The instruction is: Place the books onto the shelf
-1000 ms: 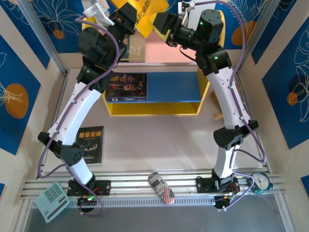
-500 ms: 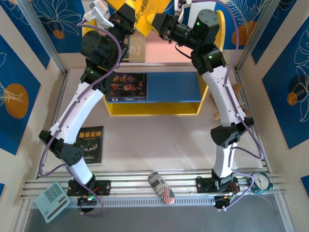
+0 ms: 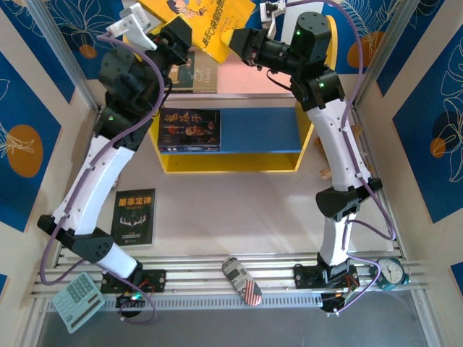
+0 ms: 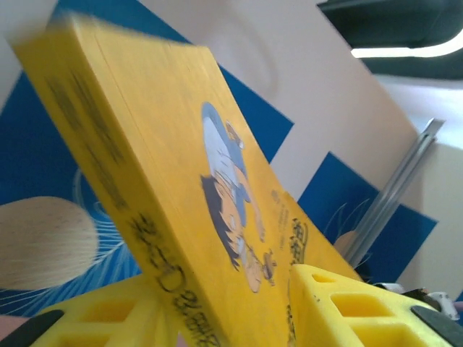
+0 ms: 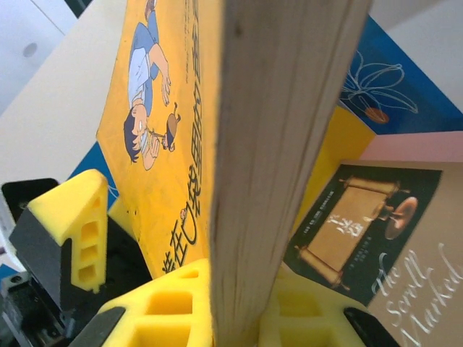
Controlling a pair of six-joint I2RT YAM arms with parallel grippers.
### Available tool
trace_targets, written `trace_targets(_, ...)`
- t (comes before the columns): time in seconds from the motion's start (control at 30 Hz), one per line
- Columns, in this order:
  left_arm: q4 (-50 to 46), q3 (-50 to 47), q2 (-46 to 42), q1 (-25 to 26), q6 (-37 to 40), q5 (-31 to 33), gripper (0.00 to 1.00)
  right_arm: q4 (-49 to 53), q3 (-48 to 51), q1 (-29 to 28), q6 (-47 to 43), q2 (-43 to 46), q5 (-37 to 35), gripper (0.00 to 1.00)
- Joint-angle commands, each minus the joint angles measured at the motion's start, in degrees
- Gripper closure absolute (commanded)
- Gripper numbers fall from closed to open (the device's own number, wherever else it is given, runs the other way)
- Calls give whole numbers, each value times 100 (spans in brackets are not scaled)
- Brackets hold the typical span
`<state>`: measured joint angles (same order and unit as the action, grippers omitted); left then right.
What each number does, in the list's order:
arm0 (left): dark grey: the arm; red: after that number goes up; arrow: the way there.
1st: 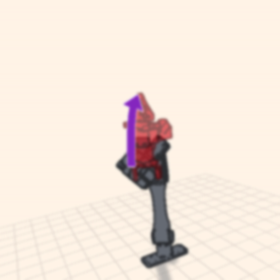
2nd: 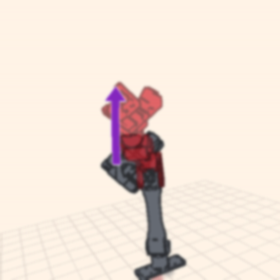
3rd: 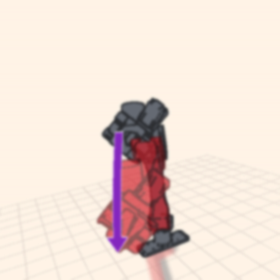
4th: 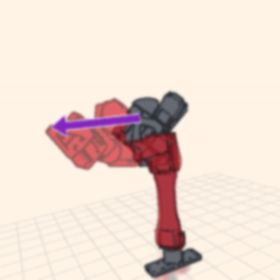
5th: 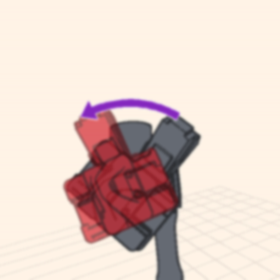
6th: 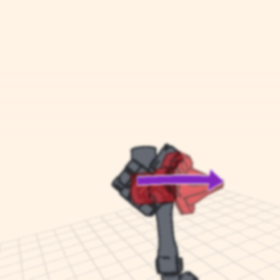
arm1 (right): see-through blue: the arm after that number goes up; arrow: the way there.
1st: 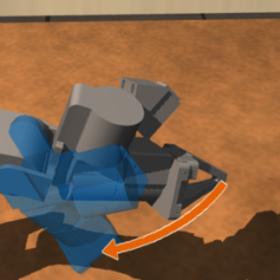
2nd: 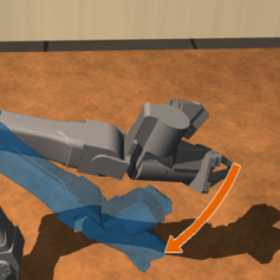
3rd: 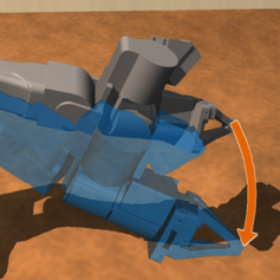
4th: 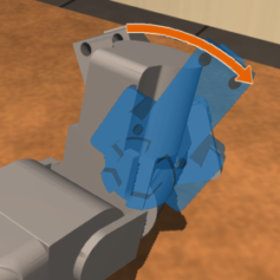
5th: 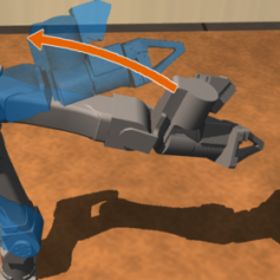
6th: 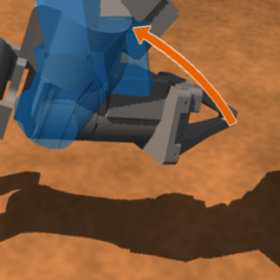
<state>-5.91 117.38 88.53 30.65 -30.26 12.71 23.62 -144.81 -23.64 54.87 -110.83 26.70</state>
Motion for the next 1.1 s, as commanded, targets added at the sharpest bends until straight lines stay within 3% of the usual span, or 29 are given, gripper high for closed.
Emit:
trace_targets(0.0,-1476,540,-207,-240,479,26,57,589,-142,109,-442,-86,18,89)
trace_targets(0.13,-2201,645,-222,-576,375,-239,57,1076,-245,155,-711,-133,137,89)
trace_targets(0.37,-2589,675,-150,-933,285,-546,57,1650,-327,193,-1072,-255,310,88)
trace_targets(1.07,-3774,1281,611,-1202,589,-1207,44,2292,-838,366,-1446,-618,1245,84)
